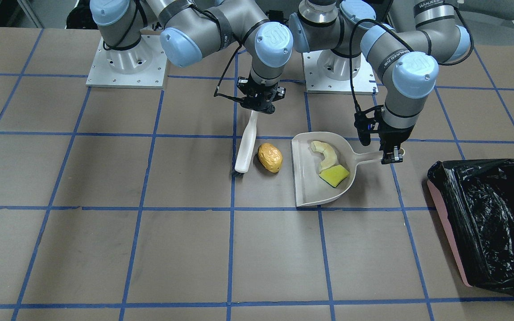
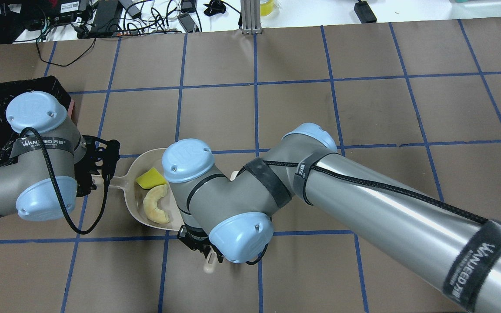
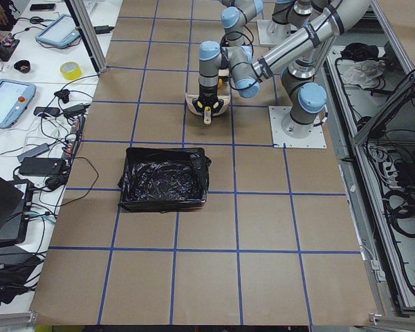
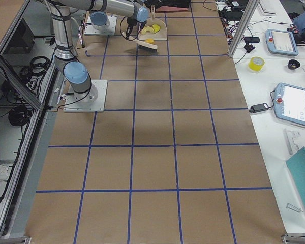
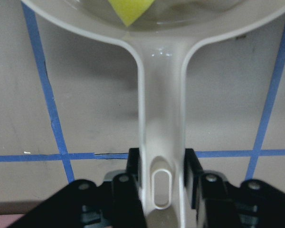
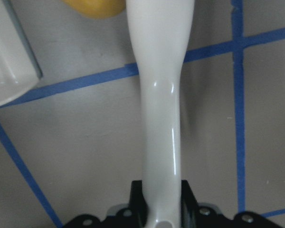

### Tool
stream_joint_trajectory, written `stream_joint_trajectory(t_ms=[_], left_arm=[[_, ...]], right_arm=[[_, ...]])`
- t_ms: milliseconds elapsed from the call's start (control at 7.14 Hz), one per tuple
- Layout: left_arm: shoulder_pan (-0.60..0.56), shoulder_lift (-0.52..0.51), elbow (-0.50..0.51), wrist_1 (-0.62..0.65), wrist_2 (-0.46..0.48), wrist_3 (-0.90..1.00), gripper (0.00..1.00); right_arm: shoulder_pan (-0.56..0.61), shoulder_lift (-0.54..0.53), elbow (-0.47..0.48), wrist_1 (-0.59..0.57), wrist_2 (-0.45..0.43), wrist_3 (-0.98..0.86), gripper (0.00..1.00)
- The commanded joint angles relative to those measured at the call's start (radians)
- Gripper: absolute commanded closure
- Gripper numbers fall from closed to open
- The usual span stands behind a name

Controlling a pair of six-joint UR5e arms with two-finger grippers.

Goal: Sweep and dump trash into bin
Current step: 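Sweep the yellow potato into the dustpan with the right gripper's brush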

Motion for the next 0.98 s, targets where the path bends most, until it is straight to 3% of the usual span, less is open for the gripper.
stream_joint_trajectory(t_ms=[0, 280, 560, 840], left_arm=[[0.001, -0.002, 0.002, 0.0, 0.0, 0.0, 1.0], [0.001, -0.002, 0.006, 0.0, 0.0, 0.0, 1.0], [0.007, -0.005, 0.009, 0.0, -0.009, 0.005, 1.0], [0.067, -0.007, 0.009, 0.002, -0.069, 0.006, 1.0]], right_arm=[[0.01, 0.11, -0.149, -0.021, 0.037, -0.008, 0.94], [0.017, 0.194, -0.24, -0.11, 0.047, -0.019, 0.96], [0.014, 0.186, -0.254, -0.068, 0.006, -0.095, 0.96], [-0.003, 0.118, -0.243, 0.056, -0.147, -0.222, 0.96]])
